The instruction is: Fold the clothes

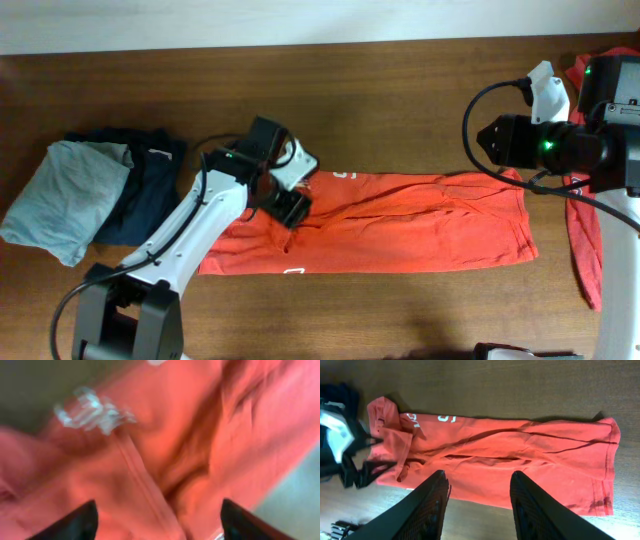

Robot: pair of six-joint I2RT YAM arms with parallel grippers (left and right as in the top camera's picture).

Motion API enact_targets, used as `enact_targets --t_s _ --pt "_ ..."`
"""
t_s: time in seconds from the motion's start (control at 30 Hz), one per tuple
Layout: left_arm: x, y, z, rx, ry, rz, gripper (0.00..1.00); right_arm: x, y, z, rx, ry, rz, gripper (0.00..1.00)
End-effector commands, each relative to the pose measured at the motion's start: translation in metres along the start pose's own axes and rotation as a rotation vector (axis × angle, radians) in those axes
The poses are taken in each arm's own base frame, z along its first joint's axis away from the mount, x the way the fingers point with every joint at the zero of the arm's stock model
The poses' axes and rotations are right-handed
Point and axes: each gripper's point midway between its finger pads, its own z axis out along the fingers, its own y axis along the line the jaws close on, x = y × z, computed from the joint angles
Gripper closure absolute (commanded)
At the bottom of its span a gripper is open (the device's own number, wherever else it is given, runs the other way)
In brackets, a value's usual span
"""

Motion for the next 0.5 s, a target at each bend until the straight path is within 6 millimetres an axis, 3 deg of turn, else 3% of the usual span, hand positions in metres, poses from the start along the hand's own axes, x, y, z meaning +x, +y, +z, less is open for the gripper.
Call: enact_targets --t_s 0.0,0.1,0.33,0.47 --pt "-0.027 0.008 -0.012 -0.041 -0.102 -0.018 0.21 -0.001 0.001 0.000 0.006 -0.002 -0.015 0.56" --pt "-0.030 0.024 -0.002 -0.109 -0.101 -0.087 0.21 -0.001 0.001 0.000 0.006 -0.001 -0.014 0.56" --pt "-0.002 0.039 0.048 -0.137 0.039 -0.236 0.26 -0.001 0.001 0.000 0.005 0.001 -0.014 0.56" --pt "-0.001 0.042 0.053 -0.150 0.044 -0.235 0.26 -0.001 0.001 0.000 0.005 0.001 -0.014 0.56"
